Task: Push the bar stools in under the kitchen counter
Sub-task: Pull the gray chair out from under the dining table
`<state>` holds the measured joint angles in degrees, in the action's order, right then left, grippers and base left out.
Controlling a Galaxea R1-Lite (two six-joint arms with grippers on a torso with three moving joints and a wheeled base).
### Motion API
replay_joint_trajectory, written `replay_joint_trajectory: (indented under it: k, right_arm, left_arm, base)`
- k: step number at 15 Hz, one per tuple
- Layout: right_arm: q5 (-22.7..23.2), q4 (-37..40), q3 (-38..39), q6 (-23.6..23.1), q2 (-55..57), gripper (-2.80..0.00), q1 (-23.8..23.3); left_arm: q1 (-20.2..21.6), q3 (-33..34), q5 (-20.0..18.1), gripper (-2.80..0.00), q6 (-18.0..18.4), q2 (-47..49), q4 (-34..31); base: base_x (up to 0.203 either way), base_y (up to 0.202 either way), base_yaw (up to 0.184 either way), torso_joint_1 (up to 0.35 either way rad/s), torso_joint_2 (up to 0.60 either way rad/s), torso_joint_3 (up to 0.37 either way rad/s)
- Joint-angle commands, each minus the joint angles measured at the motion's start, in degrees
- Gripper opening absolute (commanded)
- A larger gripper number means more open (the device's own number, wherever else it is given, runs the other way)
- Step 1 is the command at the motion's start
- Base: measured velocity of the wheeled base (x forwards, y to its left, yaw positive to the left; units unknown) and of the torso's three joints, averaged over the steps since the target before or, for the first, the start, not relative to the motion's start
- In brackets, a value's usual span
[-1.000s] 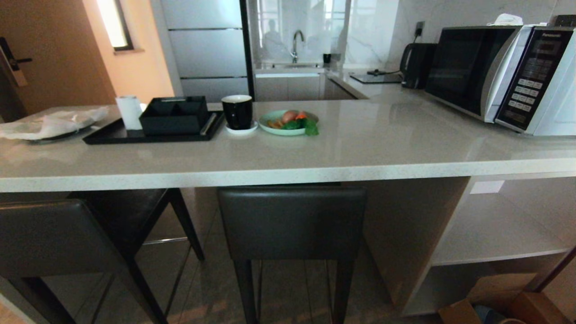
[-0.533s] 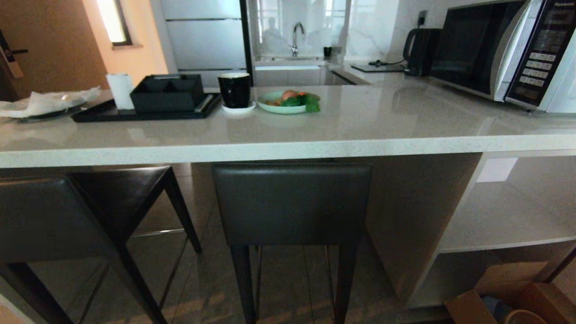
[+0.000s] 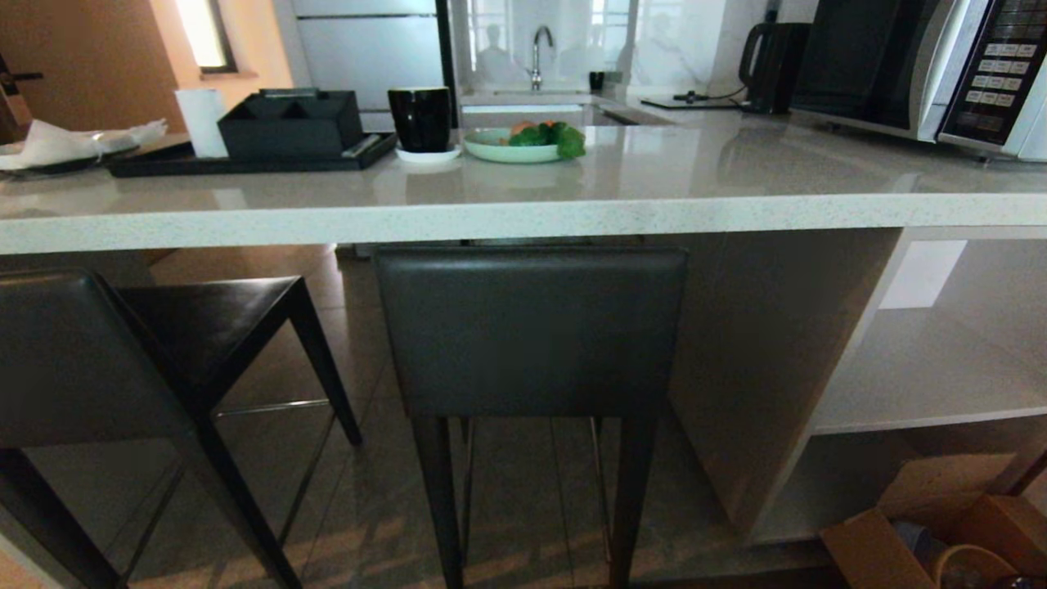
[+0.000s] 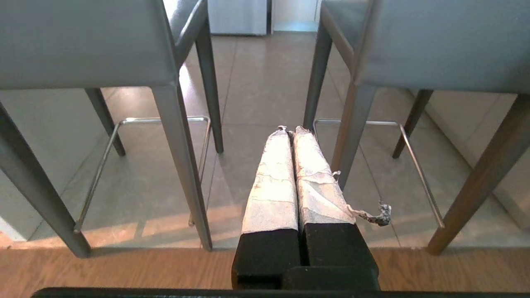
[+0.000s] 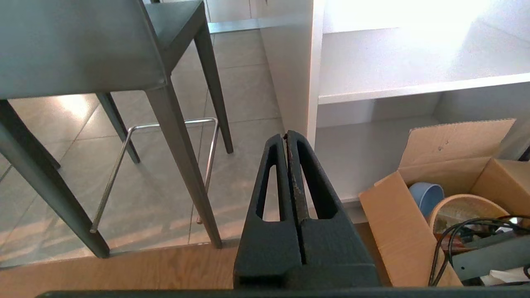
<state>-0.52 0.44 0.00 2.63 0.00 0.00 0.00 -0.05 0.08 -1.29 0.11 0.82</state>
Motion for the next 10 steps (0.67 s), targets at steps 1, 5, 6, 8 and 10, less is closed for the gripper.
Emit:
replay_joint_trajectory:
  k: [1,5,6,8,10]
  right_arm:
    - [0.1,0.0,0.1,0.0,0.1,-2.8,0.0]
    - [0.0,0.0,0.1,0.0,0.0,-2.8,0.0]
    - [0.0,0.0,0.1,0.0,0.1,-2.8,0.0]
    - [0.0,0.0,0.1,0.0,0.0,-2.8,0.0]
    - [0.0,0.0,0.1,0.0,0.1,-2.8,0.0]
  left_arm:
    - [0.0,0.0,0.0,-2.8,0.0,0.1,0.1]
    - [0.0,0.0,0.0,-2.8,0.0,0.1,0.1]
    - [0.0,0.0,0.0,-2.8,0.0,0.1,0.1]
    - [0.0,0.0,0.0,-2.8,0.0,0.1,0.1]
    - [0.0,0.0,0.0,-2.8,0.0,0.1,0.1]
  base:
    - [0.0,0.0,0.0,-0.011,0.08,0.04]
    - [0.0,0.0,0.0,-0.002,0.02,0.02]
    - [0.0,0.0,0.0,0.0,0.0,0.0]
    - [-0.045,0.0,0.002,0.004,0.01,0.001]
    - [-0.188,0.0,-0.001,-0.004,0.01,0.008]
